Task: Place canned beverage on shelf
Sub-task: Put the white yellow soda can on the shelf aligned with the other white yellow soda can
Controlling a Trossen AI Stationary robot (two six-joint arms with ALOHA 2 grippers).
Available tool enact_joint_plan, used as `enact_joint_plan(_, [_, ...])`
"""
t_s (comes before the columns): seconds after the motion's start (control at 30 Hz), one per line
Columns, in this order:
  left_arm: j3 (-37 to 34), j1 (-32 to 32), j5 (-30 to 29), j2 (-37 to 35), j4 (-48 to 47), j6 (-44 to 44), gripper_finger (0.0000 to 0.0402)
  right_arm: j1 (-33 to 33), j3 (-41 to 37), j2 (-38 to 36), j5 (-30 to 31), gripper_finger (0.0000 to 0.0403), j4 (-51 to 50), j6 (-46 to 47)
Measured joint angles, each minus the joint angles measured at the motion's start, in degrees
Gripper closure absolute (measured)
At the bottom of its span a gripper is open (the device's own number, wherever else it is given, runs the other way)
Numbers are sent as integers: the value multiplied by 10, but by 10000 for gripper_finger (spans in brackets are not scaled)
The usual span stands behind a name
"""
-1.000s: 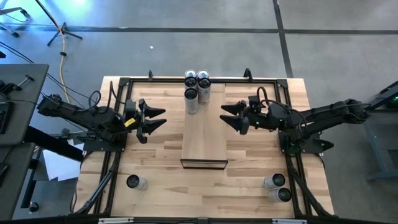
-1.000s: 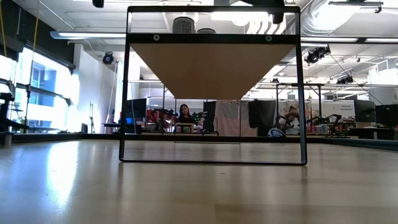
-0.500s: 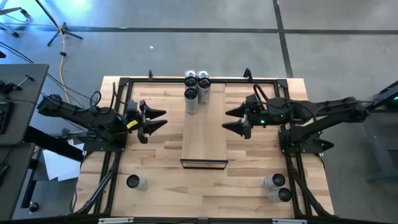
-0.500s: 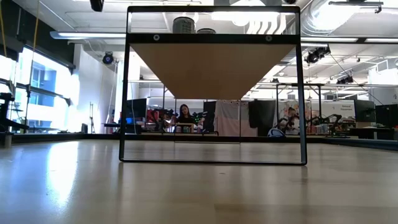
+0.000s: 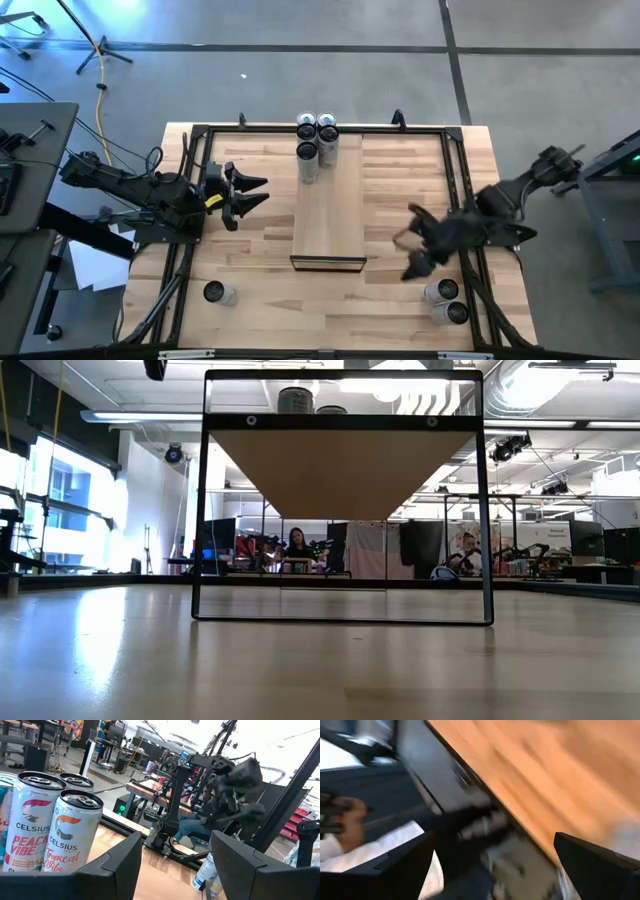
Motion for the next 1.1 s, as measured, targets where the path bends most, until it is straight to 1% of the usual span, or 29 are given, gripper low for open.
enact_joint_plan(0.1, [0, 0, 0, 0, 0, 0, 192, 60, 0, 13, -34, 6, -64, 130])
enact_joint_plan(0.2, [0, 0, 0, 0, 0, 0, 192, 122, 5, 23, -60, 6, -108, 228])
enact_joint_plan(0.27, [0, 0, 0, 0, 0, 0, 192, 160, 17, 33, -59, 6, -125, 279])
enact_joint_plan(0.33, [0, 0, 0, 0, 0, 0, 192, 192, 35, 43, -45, 6, -139, 325])
enact_joint_plan(0.4, [0, 0, 0, 0, 0, -1, 192, 218, 57, 57, -25, 6, -153, 364])
enact_joint_plan(0.47, [0, 0, 1, 0, 0, -1, 192, 236, 77, 73, -21, 6, -175, 401])
enact_joint_plan(0.57, [0, 0, 1, 0, 0, -11, 192, 250, 95, 102, -39, 6, -214, 415])
enact_joint_plan(0.63, [0, 0, 1, 0, 0, -26, 192, 252, 97, 119, -38, 6, -228, 414])
enact_joint_plan(0.83, [0, 0, 1, 0, 0, -32, 192, 248, 97, 169, -29, 6, -225, 397])
enact_joint_plan(0.97, [0, 0, 1, 0, 0, -45, 192, 248, 97, 201, -40, 6, -209, 361])
enact_joint_plan(1.1, [0, 0, 1, 0, 0, -45, 192, 248, 97, 224, -48, 6, -196, 354])
